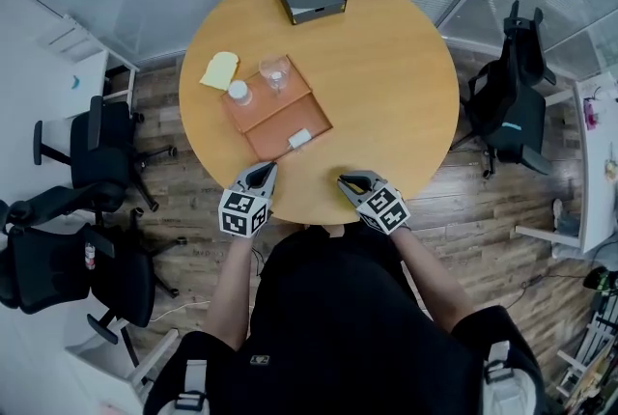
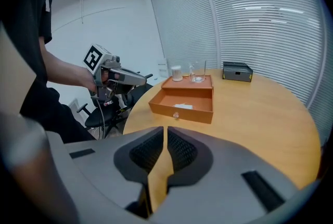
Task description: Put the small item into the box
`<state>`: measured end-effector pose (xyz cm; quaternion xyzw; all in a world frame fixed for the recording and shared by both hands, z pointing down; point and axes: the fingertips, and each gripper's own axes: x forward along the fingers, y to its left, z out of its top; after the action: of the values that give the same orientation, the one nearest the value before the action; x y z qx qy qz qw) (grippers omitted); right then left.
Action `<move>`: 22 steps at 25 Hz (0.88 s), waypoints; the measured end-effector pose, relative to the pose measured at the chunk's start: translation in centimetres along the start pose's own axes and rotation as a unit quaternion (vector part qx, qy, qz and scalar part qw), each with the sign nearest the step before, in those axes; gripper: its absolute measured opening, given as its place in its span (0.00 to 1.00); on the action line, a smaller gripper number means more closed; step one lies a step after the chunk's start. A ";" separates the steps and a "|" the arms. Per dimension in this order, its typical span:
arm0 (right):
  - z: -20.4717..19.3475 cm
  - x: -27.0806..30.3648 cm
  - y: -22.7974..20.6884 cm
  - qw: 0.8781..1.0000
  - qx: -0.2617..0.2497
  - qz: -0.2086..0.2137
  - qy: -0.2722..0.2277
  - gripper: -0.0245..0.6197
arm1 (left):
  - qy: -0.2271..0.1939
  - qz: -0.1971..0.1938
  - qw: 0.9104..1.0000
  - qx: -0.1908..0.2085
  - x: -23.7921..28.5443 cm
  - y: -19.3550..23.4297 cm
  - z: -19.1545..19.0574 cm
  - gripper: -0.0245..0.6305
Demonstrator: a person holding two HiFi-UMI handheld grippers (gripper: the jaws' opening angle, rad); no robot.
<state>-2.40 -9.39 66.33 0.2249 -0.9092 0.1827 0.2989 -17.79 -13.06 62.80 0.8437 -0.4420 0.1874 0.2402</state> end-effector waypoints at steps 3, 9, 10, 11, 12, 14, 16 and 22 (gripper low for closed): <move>0.8 0.0 0.5 1.000 0.007 0.000 -0.020 0.07 | -0.009 -0.009 1.000 0.001 -1.0 -0.7 0.2 0.05; 1.6 0.1 1.1 0.999 0.008 -0.008 -0.031 0.07 | -0.009 -0.024 1.000 0.008 -2.2 -2.1 -0.3 0.05; 1.7 0.1 1.2 0.999 0.008 -0.009 -0.033 0.07 | -0.008 -0.026 1.000 0.007 -2.3 -2.3 -0.4 0.05; 1.7 0.0 1.3 0.999 0.008 -0.010 -0.036 0.07 | -0.008 -0.028 1.000 0.007 -2.4 -2.4 -0.5 0.05; 1.8 0.0 1.3 0.999 0.008 -0.011 -0.038 0.07 | -0.008 -0.030 0.999 0.007 -2.4 -2.5 -0.6 0.05; 1.9 -0.2 1.2 0.999 0.008 -0.013 -0.038 0.07 | -0.008 -0.035 0.999 0.008 -2.3 -2.6 -0.6 0.05; 1.8 -0.3 1.2 0.999 0.008 -0.015 -0.038 0.07 | -0.009 -0.038 0.999 0.009 -2.2 -2.7 -0.6 0.05; 1.1 -0.7 1.1 0.999 0.010 -0.022 -0.031 0.07 | -0.012 -0.039 0.999 0.009 -2.1 -3.0 -0.6 0.05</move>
<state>-2.97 -8.78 64.86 0.2533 -0.9112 0.1778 0.2719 -16.46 -9.90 61.45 0.8646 -0.4095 0.1717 0.2350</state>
